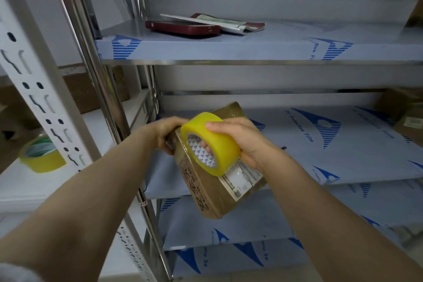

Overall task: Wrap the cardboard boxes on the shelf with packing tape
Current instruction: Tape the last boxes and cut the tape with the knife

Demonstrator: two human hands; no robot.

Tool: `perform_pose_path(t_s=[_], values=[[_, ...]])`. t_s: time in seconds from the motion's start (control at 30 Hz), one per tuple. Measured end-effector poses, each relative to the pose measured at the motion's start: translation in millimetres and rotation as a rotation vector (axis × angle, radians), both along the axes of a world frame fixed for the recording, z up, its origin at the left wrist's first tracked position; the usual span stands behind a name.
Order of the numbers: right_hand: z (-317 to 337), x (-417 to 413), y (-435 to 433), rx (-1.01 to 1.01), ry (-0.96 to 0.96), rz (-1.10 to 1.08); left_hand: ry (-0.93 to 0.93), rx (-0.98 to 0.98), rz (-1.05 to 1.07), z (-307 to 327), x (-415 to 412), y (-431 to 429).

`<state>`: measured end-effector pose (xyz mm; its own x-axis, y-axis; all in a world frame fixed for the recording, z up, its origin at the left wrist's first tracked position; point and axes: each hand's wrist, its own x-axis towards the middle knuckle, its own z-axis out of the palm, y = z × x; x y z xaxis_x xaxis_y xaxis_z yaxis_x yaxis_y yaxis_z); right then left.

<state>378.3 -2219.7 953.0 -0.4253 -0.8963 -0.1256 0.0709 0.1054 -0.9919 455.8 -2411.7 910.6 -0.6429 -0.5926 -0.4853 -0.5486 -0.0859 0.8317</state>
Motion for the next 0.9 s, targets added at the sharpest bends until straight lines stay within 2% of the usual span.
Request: perform_pose_path(t_s=[0.1, 0.17, 0.23, 0.33, 0.47, 0.53, 0.63, 0.77, 0.9], values=[[-9.1, 5.9, -34.3, 0.053, 0.09, -0.076, 0.185, 0.062, 0.215, -26.4, -2.1, -8.2], [-12.0, 12.5, -56.0, 0.081, 0.118, -0.094, 0.407, 0.195, 0.396, -42.9, -4.3, -9.4], [-12.4, 13.1, -74.6, 0.105, 0.145, -0.164, 0.523, 0.29, 0.493, -61.0, -6.5, -13.2], [-15.2, 2.7, -90.9, 0.189, 0.21, -0.242, 0.56, 0.265, 0.519, -82.5, -14.7, -17.9], [-31.7, -7.5, -88.4, 0.224, 0.003, -0.184, 0.502, 0.089, 0.493, -102.3, -32.7, -26.8], [-40.4, -12.0, -86.3, 0.2, -0.021, -0.169, 0.494, 0.006, 0.529, -113.0, -41.2, -33.1], [-43.8, -12.6, -84.8, 0.186, 0.054, -0.139, 0.499, -0.054, 0.604, -122.6, -48.2, -35.9], [-35.6, -2.4, -80.4, 0.161, 0.24, -0.135, 0.514, -0.062, 0.594, -135.4, -56.2, -40.6], [-17.7, 4.8, -60.3, 0.195, 0.215, -0.261, 0.438, -0.127, 0.531, -142.4, -59.2, -43.5]])
